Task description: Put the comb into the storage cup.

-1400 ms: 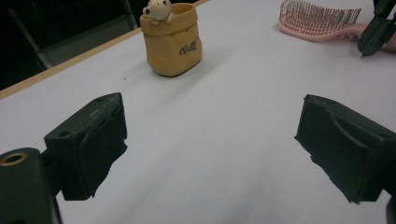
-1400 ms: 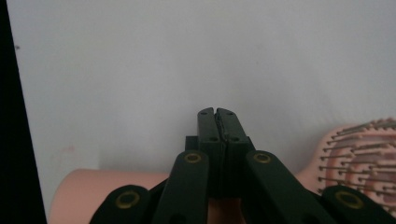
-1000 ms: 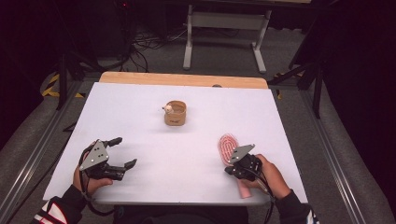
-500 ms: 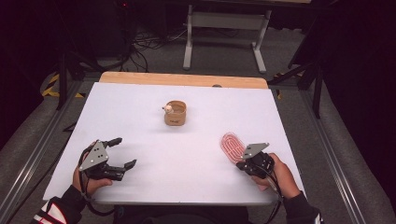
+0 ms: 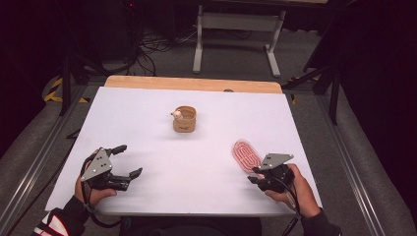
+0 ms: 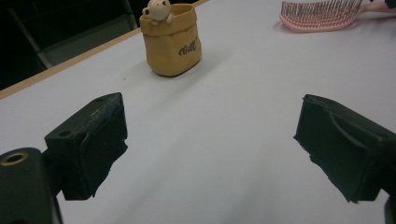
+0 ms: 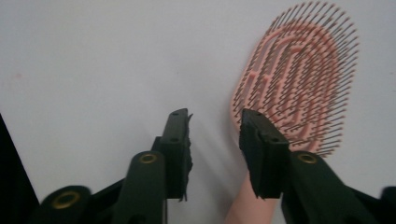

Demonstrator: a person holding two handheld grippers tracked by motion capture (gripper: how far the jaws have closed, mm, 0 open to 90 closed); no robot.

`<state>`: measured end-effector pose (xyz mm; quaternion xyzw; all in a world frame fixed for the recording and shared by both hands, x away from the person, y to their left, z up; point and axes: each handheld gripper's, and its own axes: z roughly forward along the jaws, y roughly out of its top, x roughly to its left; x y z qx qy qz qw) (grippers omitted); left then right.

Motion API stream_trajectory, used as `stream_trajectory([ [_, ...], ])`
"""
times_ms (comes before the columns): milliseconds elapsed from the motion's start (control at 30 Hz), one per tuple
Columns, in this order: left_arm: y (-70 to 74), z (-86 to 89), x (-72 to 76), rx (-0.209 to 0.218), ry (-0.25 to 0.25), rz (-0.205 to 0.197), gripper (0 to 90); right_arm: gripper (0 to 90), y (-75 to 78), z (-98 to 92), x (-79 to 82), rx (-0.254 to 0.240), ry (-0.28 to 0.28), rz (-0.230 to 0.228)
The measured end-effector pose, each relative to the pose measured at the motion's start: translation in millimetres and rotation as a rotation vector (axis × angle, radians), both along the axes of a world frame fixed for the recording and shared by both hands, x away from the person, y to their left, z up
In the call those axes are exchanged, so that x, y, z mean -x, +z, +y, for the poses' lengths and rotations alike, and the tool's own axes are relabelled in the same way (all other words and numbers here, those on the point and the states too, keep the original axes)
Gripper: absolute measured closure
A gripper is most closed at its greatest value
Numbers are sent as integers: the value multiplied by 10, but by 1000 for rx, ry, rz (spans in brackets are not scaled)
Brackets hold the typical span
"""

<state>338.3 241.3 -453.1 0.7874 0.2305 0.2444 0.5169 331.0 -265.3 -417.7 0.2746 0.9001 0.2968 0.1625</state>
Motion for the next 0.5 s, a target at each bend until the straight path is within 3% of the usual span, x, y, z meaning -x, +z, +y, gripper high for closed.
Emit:
stream_trajectory([
  [67, 1, 0, 1, 2, -2, 1, 99, 546, 68, -51, 45, -19, -60, -27],
  [133, 0, 0, 0, 2, -2, 1, 99, 525, 78, -71, 48, -24, -84, -32],
  [200, 0, 4, 2, 5, -3, 3, 98, 418, 85, -117, 43, -48, -135, -28],
  [267, 0, 7, 1, 8, 0, -1, 98, 287, 72, -160, 18, -53, -222, -23],
  [300, 0, 7, 1, 8, 0, -1, 98, 287, 72, -160, 18, -53, -222, -23],
  [333, 3, 6, 1, 9, 0, -4, 98, 249, 64, -188, -4, -60, -281, -30],
  [400, 7, 5, 6, 5, 0, -4, 97, 226, 55, -206, -19, -70, -304, -17],
  [433, 8, 2, 11, 5, -1, -3, 97, 150, 38, -214, -39, -70, -335, -8],
  [500, 10, -3, 16, 3, -4, -2, 96, 120, 23, -220, -60, -55, -360, 4],
])
